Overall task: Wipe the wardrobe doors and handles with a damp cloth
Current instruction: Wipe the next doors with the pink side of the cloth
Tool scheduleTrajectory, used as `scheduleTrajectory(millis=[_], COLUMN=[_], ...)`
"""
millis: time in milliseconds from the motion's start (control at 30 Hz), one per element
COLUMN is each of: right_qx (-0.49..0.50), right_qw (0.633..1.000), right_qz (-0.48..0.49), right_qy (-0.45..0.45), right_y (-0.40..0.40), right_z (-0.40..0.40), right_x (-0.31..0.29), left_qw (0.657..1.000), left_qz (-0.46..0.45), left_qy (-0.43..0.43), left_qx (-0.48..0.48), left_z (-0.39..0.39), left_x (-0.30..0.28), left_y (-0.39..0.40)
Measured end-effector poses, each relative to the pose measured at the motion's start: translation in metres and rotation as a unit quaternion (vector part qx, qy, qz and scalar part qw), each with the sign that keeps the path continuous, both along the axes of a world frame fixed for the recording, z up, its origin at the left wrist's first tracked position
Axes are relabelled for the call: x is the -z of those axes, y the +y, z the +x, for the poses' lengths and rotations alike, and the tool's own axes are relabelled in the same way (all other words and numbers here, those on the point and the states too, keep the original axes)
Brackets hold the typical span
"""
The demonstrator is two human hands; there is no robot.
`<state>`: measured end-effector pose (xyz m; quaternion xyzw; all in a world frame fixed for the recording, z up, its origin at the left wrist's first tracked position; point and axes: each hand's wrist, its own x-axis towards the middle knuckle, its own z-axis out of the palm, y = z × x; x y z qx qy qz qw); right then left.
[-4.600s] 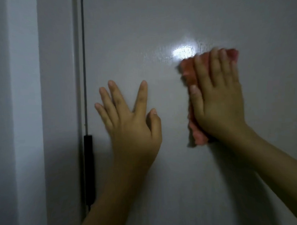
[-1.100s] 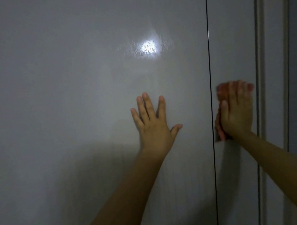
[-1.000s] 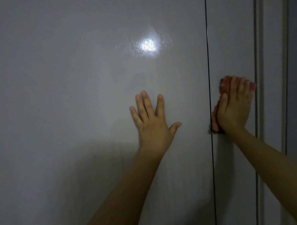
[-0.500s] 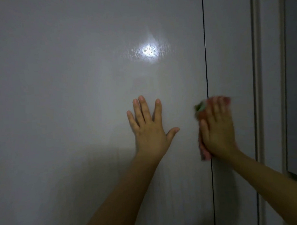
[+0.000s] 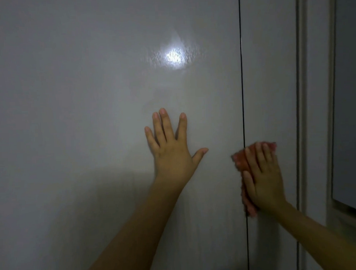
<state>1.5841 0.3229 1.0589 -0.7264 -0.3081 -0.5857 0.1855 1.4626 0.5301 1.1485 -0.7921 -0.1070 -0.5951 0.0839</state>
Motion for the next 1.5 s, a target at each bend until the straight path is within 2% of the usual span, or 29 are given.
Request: scheduleTrajectory(millis=[67, 100, 200, 267, 300, 333, 433, 500, 567, 633, 667, 700, 733, 800, 867, 933, 1000, 1067, 1100, 1133, 1167, 1200, 1233, 1267, 1300, 1333, 1400, 1433, 1500], right_qx=[0.012, 0.015, 0.017, 0.017, 0.013, 0.007, 0.001, 0.015, 0.016, 0.026, 0.028, 0.022, 0.01, -0.006, -0.008, 0.003, 0.008, 0.02, 0.017, 0.011, 0.004, -0.001, -0.005, -0.008, -0.011, -0.013, -0.008, -0.004, 0.007], right_qw=[0.999, 1.0, 0.972, 0.949, 0.952, 0.967, 1.0, 1.0, 0.993, 0.962, 0.95, 0.952, 0.968, 0.996, 0.999, 0.997, 0.998, 0.96, 0.94, 0.94, 0.962, 0.989, 1.0, 0.995, 0.987, 0.984, 0.997, 1.0, 0.976], right_qz=[-0.037, -0.001, 0.208, 0.294, 0.286, 0.237, 0.021, -0.013, 0.101, 0.255, 0.293, 0.289, 0.24, 0.081, -0.041, -0.066, 0.064, 0.264, 0.321, 0.321, 0.254, 0.137, 0.01, -0.084, -0.139, -0.154, -0.063, 0.029, 0.208], right_qy=[-0.015, 0.005, 0.102, 0.114, 0.106, 0.091, 0.023, 0.0, 0.054, 0.098, 0.101, 0.094, 0.074, 0.023, -0.028, -0.043, 0.018, 0.091, 0.117, 0.119, 0.099, 0.056, 0.002, -0.048, -0.079, -0.09, -0.049, -0.007, 0.064], right_y=[-0.024, -0.031, -0.025, 0.004, 0.017, 0.026, 0.017, 0.001, -0.001, 0.027, 0.046, 0.064, 0.077, 0.081, 0.061, 0.043, 0.044, 0.076, 0.094, 0.109, 0.118, 0.119, 0.113, 0.101, 0.091, 0.087, 0.093, 0.105, 0.137], right_z=[0.012, 0.018, 0.017, 0.005, -0.002, -0.006, -0.006, 0.002, 0.003, -0.006, -0.015, -0.025, -0.033, -0.038, -0.032, -0.022, -0.021, -0.035, -0.043, -0.052, -0.059, -0.06, -0.059, -0.054, -0.05, -0.048, -0.052, -0.059, -0.073], right_x=[-0.004, -0.01, -0.016, -0.001, 0.01, 0.024, 0.044, 0.037, 0.021, 0.011, 0.011, 0.014, 0.02, 0.031, 0.024, 0.009, -0.007, -0.014, -0.013, -0.01, -0.002, 0.008, 0.014, 0.013, 0.009, 0.006, 0.001, 0.0, 0.001], left_qw=[1.0, 1.0, 1.0, 1.0, 1.0, 1.0, 0.999, 0.999, 0.999, 0.999, 0.999, 0.999, 0.999, 0.999, 0.999, 0.998, 0.996, 0.993, 0.992, 0.991, 0.991, 0.991, 0.991, 0.992, 0.992, 0.993, 0.994, 0.993, 0.992], left_qz=[0.006, 0.005, 0.002, 0.003, 0.005, 0.007, 0.014, 0.015, 0.014, 0.014, 0.016, 0.018, 0.02, 0.025, 0.026, 0.023, 0.022, 0.036, 0.048, 0.059, 0.064, 0.062, 0.053, 0.042, 0.031, 0.025, 0.022, 0.019, 0.011], left_qy=[-0.014, -0.017, -0.014, -0.016, -0.02, -0.025, -0.034, -0.032, -0.028, -0.032, -0.036, -0.04, -0.041, -0.04, -0.035, -0.03, -0.024, -0.037, -0.052, -0.069, -0.087, -0.099, -0.103, -0.105, -0.102, -0.098, -0.092, -0.093, -0.099], left_qx=[0.001, 0.003, 0.006, 0.002, 0.001, 0.001, 0.006, 0.009, 0.007, 0.011, 0.014, 0.016, 0.018, 0.02, 0.026, 0.044, 0.08, 0.108, 0.108, 0.097, 0.082, 0.068, 0.062, 0.062, 0.062, 0.06, 0.062, 0.067, 0.074], left_z=[0.003, 0.004, 0.003, 0.004, 0.005, 0.006, 0.006, 0.006, 0.005, 0.006, 0.006, 0.007, 0.007, 0.007, 0.006, 0.001, -0.008, -0.02, -0.025, -0.03, -0.035, -0.038, -0.042, -0.045, -0.048, -0.05, -0.051, -0.05, -0.048], left_x=[0.0, 0.0, -0.002, -0.001, 0.0, 0.001, 0.0, 0.0, 0.0, -0.001, -0.001, -0.001, -0.001, -0.001, -0.001, -0.003, -0.006, -0.009, -0.009, -0.009, -0.008, -0.007, -0.004, -0.002, 0.0, 0.002, 0.004, 0.004, 0.004], left_y=[0.0, 0.0, -0.002, 0.001, 0.002, 0.002, 0.002, 0.002, 0.001, 0.0, 0.001, 0.002, 0.003, 0.004, 0.004, 0.005, 0.01, 0.021, 0.029, 0.038, 0.047, 0.057, 0.068, 0.075, 0.082, 0.088, 0.093, 0.093, 0.092])
